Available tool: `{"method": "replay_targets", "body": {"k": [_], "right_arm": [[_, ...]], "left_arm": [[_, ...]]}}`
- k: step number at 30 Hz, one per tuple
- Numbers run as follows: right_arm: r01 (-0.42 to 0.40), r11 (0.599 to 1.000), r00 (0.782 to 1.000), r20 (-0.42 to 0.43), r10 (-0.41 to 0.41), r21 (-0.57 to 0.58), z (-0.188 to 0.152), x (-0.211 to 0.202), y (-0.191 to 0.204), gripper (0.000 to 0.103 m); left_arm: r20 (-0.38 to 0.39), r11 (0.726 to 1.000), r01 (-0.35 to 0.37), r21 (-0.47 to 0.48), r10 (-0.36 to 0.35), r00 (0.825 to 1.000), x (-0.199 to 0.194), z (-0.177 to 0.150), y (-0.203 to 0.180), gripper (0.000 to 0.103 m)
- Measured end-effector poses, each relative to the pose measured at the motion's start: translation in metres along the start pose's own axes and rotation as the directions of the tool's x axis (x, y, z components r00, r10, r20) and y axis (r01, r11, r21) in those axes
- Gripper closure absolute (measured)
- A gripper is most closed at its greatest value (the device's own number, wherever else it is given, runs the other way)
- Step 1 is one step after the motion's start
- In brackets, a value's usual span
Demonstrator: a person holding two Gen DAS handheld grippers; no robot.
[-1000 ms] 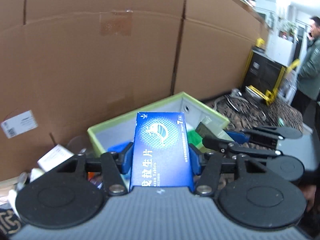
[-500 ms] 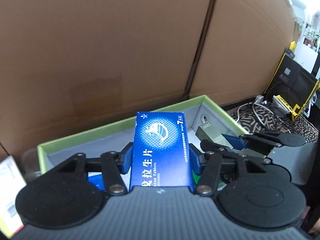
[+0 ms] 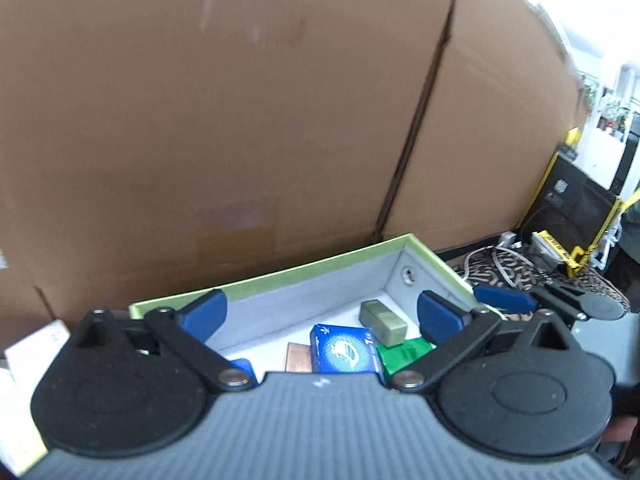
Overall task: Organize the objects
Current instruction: 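Lower both held boxes into the shoebox and open both grippers, then grasp the green box with the left gripper while the right gripper grasps a white glove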
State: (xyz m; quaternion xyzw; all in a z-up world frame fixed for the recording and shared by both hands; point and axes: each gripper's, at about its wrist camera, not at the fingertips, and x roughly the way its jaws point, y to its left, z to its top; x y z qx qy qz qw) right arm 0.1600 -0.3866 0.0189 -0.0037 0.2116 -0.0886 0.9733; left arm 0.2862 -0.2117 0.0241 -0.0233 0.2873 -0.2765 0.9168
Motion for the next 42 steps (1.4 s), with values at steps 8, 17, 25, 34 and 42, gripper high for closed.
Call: {"method": "replay_targets", "body": {"k": [8,17,25,34,42], "right_arm": [[-0.049,0.996,0.989,0.141,0.039,0.069,-0.011,-0.077,0.031,0.013],[-0.095,0.994,0.982,0.17,0.085,0.051,-0.054,-0.115,0.098,0.013],[-0.195,0.978,0.98,0.062,0.191,0.079,-0.088,-0.106,0.155,0.013],[-0.245,0.967,0.962,-0.107,0.252,0.076,-0.107,-0.068,0.208,0.013],[-0.227,0.967,0.951,-0.187,0.245,0.115,-0.097,-0.024,0.221,0.013]], "left_arm": [[0.075,1.0,-0.026,-0.007,0.026,0.997,-0.093,-0.035,0.003,0.0],[0.127,0.985,-0.158,-0.064,0.165,0.978,-0.192,-0.105,0.046,0.0],[0.034,0.955,-0.254,-0.155,0.262,0.964,-0.233,-0.165,0.108,0.0],[-0.09,0.897,-0.356,-0.26,0.345,0.934,-0.231,-0.202,0.168,0.0],[-0.139,0.893,-0.36,-0.272,0.333,0.932,-0.213,-0.195,0.193,0.001]]}}
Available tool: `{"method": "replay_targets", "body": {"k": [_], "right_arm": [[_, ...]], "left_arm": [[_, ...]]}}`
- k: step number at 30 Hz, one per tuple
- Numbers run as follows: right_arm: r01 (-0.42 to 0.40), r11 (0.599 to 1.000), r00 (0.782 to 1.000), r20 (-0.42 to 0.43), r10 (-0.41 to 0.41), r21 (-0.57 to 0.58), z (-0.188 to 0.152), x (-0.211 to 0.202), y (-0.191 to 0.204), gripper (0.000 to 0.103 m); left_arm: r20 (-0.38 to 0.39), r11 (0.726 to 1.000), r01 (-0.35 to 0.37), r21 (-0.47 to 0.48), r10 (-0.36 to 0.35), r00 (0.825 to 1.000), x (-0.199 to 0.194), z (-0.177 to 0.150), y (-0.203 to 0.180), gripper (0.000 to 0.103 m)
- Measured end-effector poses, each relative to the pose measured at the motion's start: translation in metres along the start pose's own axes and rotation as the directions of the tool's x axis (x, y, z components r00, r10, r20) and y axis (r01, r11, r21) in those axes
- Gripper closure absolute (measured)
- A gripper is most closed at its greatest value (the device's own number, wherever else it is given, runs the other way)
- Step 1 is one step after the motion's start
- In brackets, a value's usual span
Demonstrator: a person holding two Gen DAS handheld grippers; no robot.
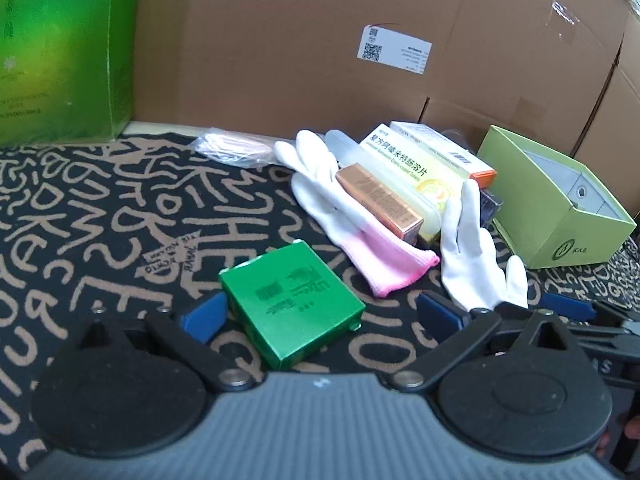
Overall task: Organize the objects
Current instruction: 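Grasp the green box with the left gripper while the right gripper grasps a white glove, then carry the green box and white glove into the shoebox and release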
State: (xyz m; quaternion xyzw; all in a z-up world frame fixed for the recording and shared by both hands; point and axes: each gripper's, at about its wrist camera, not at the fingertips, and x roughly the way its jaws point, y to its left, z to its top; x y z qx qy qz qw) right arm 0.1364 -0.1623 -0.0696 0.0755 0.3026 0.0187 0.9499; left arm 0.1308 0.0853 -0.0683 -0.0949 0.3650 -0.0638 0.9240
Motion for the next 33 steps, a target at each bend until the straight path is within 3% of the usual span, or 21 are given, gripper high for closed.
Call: {"method": "replay_targets", "body": {"k": [1,3,6,9,11,16,19,24,27,29,33], "right_arm": [[-0.005,1.0,1.0,-0.01,0.005,0.003,0.002,0.005,0.001,0.013],[-0.02,1.0,1.0,-0.011,0.02,-0.014,0.003,0.012,0.008,0.013],[-0.026,0.996,1.0,-0.003,0.026,-0.087,0.002,0.014,0.024,0.018],[-0.009,0.986,1.0,0.007,0.01,-0.165,-0.003,0.01,0.035,0.035],[-0.022,0.984,1.0,0.012,0.024,-0.175,-0.005,0.004,0.037,0.057],[-0.027,0.984,0.999,0.024,0.031,-0.173,-0.009,-0.012,0.036,0.094],[-0.052,0.988,0.998,0.021,0.056,-0.148,-0.013,-0.022,0.034,0.096],[-0.065,0.989,0.997,0.026,0.069,-0.136,-0.014,-0.026,0.034,0.095],[-0.049,0.988,0.999,0.013,0.051,-0.143,-0.011,-0.019,0.036,0.082],[-0.032,0.986,0.999,0.009,0.034,-0.161,-0.011,-0.014,0.038,0.067],[-0.021,0.984,1.0,0.01,0.023,-0.174,-0.012,-0.009,0.038,0.067]], "left_arm": [[-0.005,1.0,0.002,-0.001,-0.002,1.0,0.002,0.001,0.0,0.002],[-0.012,1.0,-0.017,0.014,0.017,1.0,0.005,0.002,-0.001,0.015],[-0.019,0.999,-0.027,0.024,0.028,0.999,0.007,0.002,-0.001,0.02],[-0.022,0.999,-0.024,0.021,0.025,0.999,0.008,0.004,-0.002,0.02],[-0.023,0.999,-0.026,0.022,0.026,0.999,0.01,0.006,-0.003,0.017],[-0.032,0.998,-0.046,0.04,0.047,0.998,0.018,0.011,-0.008,0.015],[-0.038,0.996,-0.064,0.062,0.067,0.997,0.022,0.012,-0.01,0.019],[-0.029,0.987,-0.097,0.125,0.102,0.994,0.024,0.011,-0.018,0.036],[-0.026,0.984,-0.093,0.15,0.098,0.995,0.022,0.009,-0.021,0.037],[-0.024,0.982,-0.093,0.162,0.099,0.995,0.022,0.008,-0.022,0.037],[-0.025,0.982,-0.092,0.166,0.097,0.995,0.022,0.007,-0.022,0.036]]}}
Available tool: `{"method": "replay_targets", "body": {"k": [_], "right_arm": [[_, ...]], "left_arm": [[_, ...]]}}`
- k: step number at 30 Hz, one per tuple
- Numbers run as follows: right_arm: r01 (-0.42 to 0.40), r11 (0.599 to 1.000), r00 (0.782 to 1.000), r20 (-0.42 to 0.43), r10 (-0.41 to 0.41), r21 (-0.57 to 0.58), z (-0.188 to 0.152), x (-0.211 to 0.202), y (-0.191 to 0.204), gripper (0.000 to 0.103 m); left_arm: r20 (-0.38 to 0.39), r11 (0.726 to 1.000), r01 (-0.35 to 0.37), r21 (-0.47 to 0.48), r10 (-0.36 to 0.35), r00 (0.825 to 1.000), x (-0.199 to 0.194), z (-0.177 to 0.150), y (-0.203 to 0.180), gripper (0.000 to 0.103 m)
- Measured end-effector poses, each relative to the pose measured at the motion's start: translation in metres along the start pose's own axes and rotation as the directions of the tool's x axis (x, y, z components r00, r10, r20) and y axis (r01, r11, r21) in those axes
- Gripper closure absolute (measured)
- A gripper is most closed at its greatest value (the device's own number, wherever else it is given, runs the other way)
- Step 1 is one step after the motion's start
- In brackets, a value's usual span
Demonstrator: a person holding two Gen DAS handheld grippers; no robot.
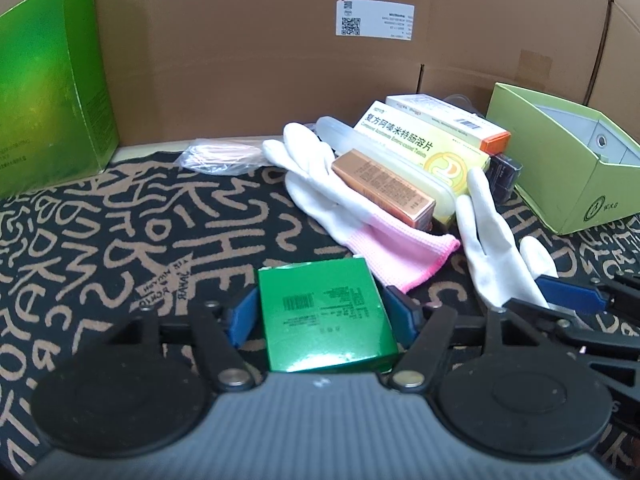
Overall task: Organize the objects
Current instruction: 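Carry the green box and white glove into the shoebox and release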
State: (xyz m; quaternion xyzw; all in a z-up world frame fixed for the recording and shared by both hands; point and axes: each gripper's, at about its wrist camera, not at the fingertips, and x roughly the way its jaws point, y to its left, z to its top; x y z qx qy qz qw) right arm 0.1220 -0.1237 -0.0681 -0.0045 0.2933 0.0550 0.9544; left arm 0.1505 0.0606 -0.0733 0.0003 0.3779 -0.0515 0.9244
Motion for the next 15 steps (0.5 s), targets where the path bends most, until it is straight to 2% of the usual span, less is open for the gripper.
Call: {"method": "replay_targets", "body": {"k": [1,2,4,7,10,15], "right_arm": [[0.001,1.0,1.0,0.002,-0.001,-0.003,0.0,-0.001,0.0,0.072],[0.002,1.0,1.0,0.005,-0.002,-0.007,0.0,-0.002,0.0,0.087],[-0.029,1.0,1.0,0.003,0.029,0.009,0.0,-0.005,-0.001,0.096],[-0.06,0.997,0.998,0.02,0.059,0.042,-0.002,-0.015,-0.004,0.096],[-0.106,0.991,0.993,0.06,0.101,0.079,0.0,-0.033,-0.009,0.096],[-0.113,0.988,0.982,0.161,0.095,0.106,0.011,-0.07,-0.024,0.096]], "left_arm": [[0.0,1.0,0.0,0.001,0.0,1.0,0.0,0.0,0.0,0.036],[0.001,1.0,0.001,0.002,-0.001,1.0,-0.001,0.0,0.0,0.037],[0.0,1.0,0.008,0.002,-0.008,1.0,-0.003,-0.001,0.0,0.037],[-0.008,0.999,0.036,0.001,-0.036,0.999,-0.009,-0.004,0.0,0.039],[-0.015,0.995,0.095,-0.01,-0.095,0.995,-0.02,-0.006,0.0,0.039],[0.023,0.986,0.168,0.009,-0.168,0.985,-0.046,0.001,-0.012,0.04]]}}
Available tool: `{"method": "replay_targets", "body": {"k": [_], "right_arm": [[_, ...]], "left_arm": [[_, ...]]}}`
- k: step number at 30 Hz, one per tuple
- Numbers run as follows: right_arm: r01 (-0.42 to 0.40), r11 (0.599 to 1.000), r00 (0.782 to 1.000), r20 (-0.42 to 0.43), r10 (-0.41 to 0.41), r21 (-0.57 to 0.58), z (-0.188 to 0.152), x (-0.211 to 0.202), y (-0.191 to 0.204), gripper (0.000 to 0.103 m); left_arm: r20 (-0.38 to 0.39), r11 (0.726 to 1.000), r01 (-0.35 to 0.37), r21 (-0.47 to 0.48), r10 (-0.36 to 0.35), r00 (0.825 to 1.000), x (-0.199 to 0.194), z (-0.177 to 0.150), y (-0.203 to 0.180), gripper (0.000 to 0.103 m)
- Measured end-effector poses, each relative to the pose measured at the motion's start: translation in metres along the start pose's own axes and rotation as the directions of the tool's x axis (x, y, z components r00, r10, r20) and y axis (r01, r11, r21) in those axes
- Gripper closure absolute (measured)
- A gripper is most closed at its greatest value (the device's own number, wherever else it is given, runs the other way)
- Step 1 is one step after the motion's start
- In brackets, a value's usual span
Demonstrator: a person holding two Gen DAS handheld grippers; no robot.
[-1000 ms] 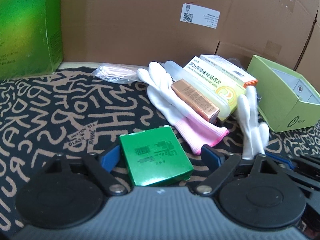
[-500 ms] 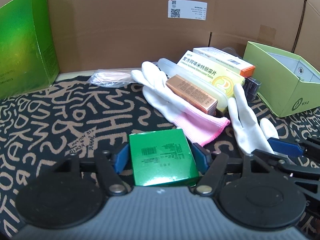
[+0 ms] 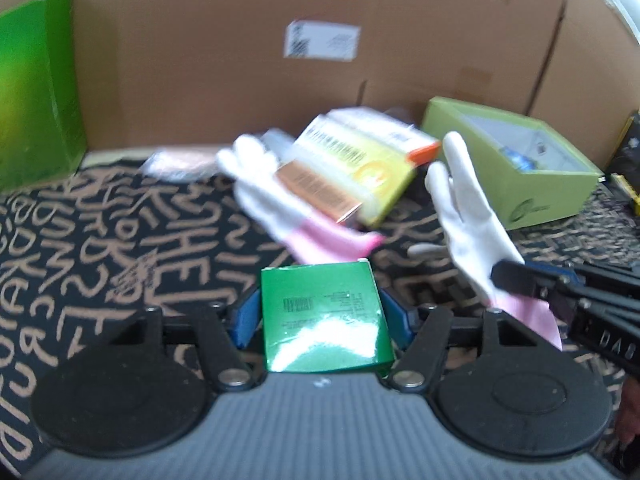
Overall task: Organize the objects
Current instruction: 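Carry the green box and white glove into the shoebox and release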
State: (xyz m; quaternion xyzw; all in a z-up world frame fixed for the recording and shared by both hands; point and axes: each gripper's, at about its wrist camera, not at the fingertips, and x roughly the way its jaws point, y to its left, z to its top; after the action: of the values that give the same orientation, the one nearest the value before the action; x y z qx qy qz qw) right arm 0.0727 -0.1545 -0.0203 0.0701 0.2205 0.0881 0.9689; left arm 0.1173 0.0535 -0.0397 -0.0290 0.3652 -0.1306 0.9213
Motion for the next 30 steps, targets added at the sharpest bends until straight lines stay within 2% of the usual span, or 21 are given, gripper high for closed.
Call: {"method": "replay_targets", "body": {"k": [7,11,17,23,27,30], "right_arm": [[0.104,0.995,0.985,0.134,-0.105,0.01,0.03,-0.04,-0.037,0.096],[0.182,0.983,0.967,0.178,-0.181,0.014,0.044,-0.053,-0.063,0.096],[0.279,0.959,0.938,0.2,-0.282,0.044,0.066,-0.056,-0.112,0.096],[0.337,0.931,0.917,0.176,-0.359,0.141,0.085,-0.039,-0.173,0.096],[0.32,0.9,0.913,0.156,-0.377,0.297,0.092,-0.021,-0.219,0.096],[0.323,0.874,0.907,0.144,-0.395,0.362,0.093,-0.005,-0.238,0.096]], "left_arm": [[0.072,0.989,0.126,0.073,-0.131,0.989,-0.018,0.037,-0.048,0.04],[0.112,0.975,0.185,0.127,-0.199,0.974,-0.019,0.065,-0.086,0.04],[0.128,0.958,0.221,0.181,-0.246,0.961,0.002,0.109,-0.147,0.04],[0.128,0.961,0.203,0.186,-0.228,0.965,0.046,0.141,-0.195,0.04],[0.095,0.965,0.195,0.173,-0.214,0.972,0.087,0.155,-0.215,0.04],[0.088,0.969,0.176,0.175,-0.194,0.977,0.111,0.159,-0.225,0.041]]}}
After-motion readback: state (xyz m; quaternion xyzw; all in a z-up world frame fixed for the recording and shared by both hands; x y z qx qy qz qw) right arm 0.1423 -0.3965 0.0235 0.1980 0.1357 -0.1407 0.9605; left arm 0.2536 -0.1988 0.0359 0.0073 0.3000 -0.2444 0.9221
